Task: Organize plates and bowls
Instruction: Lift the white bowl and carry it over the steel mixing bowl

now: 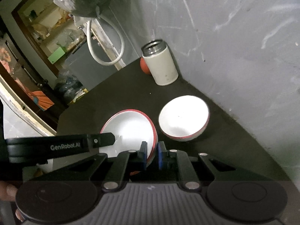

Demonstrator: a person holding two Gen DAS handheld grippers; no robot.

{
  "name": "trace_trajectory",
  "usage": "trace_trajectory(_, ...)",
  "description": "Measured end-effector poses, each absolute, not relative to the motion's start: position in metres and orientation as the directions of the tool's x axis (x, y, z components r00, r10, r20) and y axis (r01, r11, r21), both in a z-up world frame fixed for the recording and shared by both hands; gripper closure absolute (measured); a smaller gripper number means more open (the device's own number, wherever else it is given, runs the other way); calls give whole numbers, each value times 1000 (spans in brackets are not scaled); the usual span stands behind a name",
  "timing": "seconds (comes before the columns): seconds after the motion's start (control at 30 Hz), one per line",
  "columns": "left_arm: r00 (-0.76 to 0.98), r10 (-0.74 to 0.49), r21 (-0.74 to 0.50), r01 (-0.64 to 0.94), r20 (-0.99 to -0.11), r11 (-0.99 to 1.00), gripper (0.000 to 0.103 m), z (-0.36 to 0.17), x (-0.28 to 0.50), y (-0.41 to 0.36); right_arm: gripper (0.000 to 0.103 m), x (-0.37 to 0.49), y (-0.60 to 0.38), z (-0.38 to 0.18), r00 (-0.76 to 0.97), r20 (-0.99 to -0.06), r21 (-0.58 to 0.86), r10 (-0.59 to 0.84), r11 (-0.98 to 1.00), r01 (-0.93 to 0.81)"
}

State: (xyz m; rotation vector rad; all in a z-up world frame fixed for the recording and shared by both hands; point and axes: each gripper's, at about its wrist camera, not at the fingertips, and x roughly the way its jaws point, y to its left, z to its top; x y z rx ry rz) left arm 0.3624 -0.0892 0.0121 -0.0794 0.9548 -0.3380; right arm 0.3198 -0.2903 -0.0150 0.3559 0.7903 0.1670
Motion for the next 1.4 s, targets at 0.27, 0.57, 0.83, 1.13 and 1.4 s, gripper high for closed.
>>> trace_trajectory(0.27, 547, -344, -198, 309, -763, 930, 98, 35, 326, -121, 90, 277, -317, 2, 699, -662, 371, 272, 929, -10)
trace_trajectory(0.57, 481, -379, -193, 392, -791, 900, 97, 30, 297, -153, 89, 239, -343, -5, 658, -708, 356, 257, 934, 19)
trace_trajectory(0.83, 414, -384, -202, 420, -825, 885, 97, 13, 280, -165, 89, 218, -357, -7, 637, -729, 346, 251, 938, 27)
trace_trajectory(1.13, 342, -369, -205, 430, -864, 879, 97, 1, 266, -169, 89, 214, -359, -11, 605, -756, 326, 249, 945, 17)
trace_trajectory(1.4, 297, -342, -195, 430, -891, 881, 97, -4, 263, -173, 89, 216, -357, -14, 589, -770, 313, 245, 950, 15)
